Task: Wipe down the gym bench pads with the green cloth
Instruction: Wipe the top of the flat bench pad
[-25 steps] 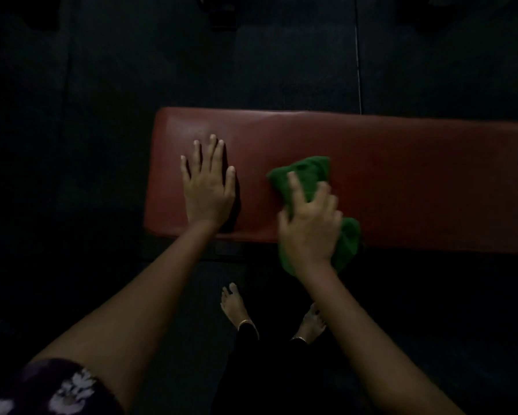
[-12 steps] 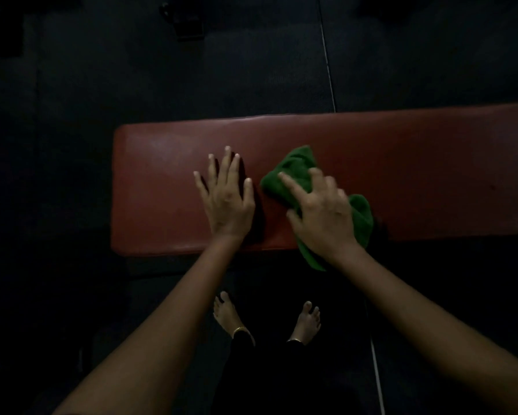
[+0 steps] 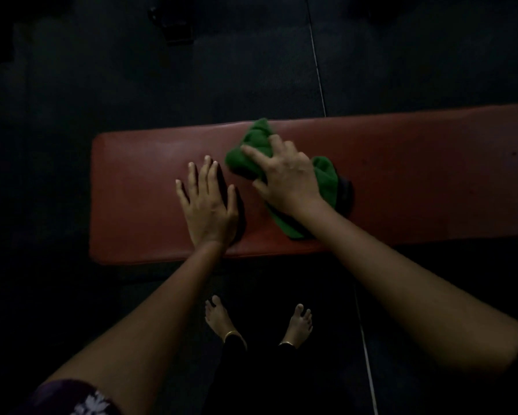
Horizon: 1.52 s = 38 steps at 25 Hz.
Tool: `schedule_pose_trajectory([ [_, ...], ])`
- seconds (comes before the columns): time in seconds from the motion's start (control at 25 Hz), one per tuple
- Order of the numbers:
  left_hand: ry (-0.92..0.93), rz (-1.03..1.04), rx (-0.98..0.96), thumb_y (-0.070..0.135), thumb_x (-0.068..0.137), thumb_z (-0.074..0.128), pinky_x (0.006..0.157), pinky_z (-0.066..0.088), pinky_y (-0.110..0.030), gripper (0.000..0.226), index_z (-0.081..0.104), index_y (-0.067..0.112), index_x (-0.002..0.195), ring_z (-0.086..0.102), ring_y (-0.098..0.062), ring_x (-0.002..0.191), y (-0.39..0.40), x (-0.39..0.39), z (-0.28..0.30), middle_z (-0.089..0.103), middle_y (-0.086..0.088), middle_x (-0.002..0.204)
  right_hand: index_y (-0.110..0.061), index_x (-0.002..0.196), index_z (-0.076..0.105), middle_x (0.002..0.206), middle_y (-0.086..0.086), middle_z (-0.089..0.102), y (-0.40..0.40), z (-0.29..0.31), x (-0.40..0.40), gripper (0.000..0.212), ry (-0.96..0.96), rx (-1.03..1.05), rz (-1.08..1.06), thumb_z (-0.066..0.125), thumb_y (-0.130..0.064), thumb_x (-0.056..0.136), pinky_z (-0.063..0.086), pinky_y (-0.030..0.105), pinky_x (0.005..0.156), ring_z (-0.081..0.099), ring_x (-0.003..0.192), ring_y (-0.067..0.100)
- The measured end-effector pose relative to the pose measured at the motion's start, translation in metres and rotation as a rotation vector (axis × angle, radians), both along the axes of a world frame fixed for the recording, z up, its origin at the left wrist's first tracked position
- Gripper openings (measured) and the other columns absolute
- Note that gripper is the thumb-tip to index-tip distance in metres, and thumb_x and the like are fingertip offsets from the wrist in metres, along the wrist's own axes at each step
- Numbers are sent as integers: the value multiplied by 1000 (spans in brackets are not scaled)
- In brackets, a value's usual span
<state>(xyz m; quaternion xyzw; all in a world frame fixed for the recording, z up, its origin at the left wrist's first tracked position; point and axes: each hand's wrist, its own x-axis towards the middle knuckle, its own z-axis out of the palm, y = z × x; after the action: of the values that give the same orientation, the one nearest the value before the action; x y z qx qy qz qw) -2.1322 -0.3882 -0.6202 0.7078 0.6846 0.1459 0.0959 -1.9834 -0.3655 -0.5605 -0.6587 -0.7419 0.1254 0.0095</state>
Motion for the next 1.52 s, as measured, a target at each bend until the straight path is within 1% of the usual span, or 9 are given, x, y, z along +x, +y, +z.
schedule_pose_trajectory([
  [0.08,2,3,4,41,91,32,114,10,-51,58,43,9,138,25,-29,141,-1,0,0,38,-6,148,-35,144,30,141,14,34,13,-1,24,59,-13,14,105,52,-38,89,41,40,86,43,114,31],
  [0.28,-3,19,-11,43,90,31,115,8,-49,59,44,10,137,24,-27,142,0,4,3,38,-5,149,-29,142,33,136,17,34,31,-3,86,57,3,-6,-723,52,-32,89,41,43,90,42,118,34],
  [0.56,17,38,-16,44,88,30,115,8,-48,61,44,10,137,24,-26,142,0,5,4,38,-5,148,-33,143,36,135,19,42,-23,-5,60,63,-26,77,-30,59,-34,84,41,41,79,47,105,36],
  [0.8,-55,31,-57,38,91,40,116,5,-47,56,41,9,138,18,-26,144,3,3,12,35,-6,150,-32,142,36,129,18,41,-26,-8,125,60,-41,56,-690,56,-34,85,42,43,85,46,108,35],
  [0.96,-150,6,-40,34,93,41,116,0,-43,59,31,7,144,8,-25,146,1,50,23,18,-10,156,-30,128,56,113,20,57,-57,-16,80,58,-22,193,-287,63,-31,70,45,36,66,56,85,35],
  [1.08,-195,-137,-58,45,92,24,114,-2,-42,65,29,9,146,8,-25,146,0,98,23,15,-10,157,-29,127,58,107,20,60,-78,-21,127,58,-49,206,-30,53,-35,69,46,35,60,57,78,35],
  [1.24,12,-228,-92,53,90,16,114,-7,-51,71,27,13,147,7,-25,146,-14,128,7,19,-5,157,-30,141,40,125,20,45,-95,-12,180,61,-34,82,-725,60,-33,83,44,44,78,48,102,38],
  [1.32,29,-210,-79,52,91,21,114,-3,-53,68,31,13,146,12,-26,145,-13,129,5,25,-6,155,-29,139,42,125,20,45,-97,-12,155,61,-32,90,-879,61,-31,81,43,43,77,49,100,38],
  [1.52,23,-210,-68,51,90,26,113,-2,-54,67,34,12,144,14,-27,145,-11,128,2,28,-6,154,-29,132,53,112,21,57,-127,-22,140,62,-64,215,-189,55,-36,70,46,36,60,56,80,35],
])
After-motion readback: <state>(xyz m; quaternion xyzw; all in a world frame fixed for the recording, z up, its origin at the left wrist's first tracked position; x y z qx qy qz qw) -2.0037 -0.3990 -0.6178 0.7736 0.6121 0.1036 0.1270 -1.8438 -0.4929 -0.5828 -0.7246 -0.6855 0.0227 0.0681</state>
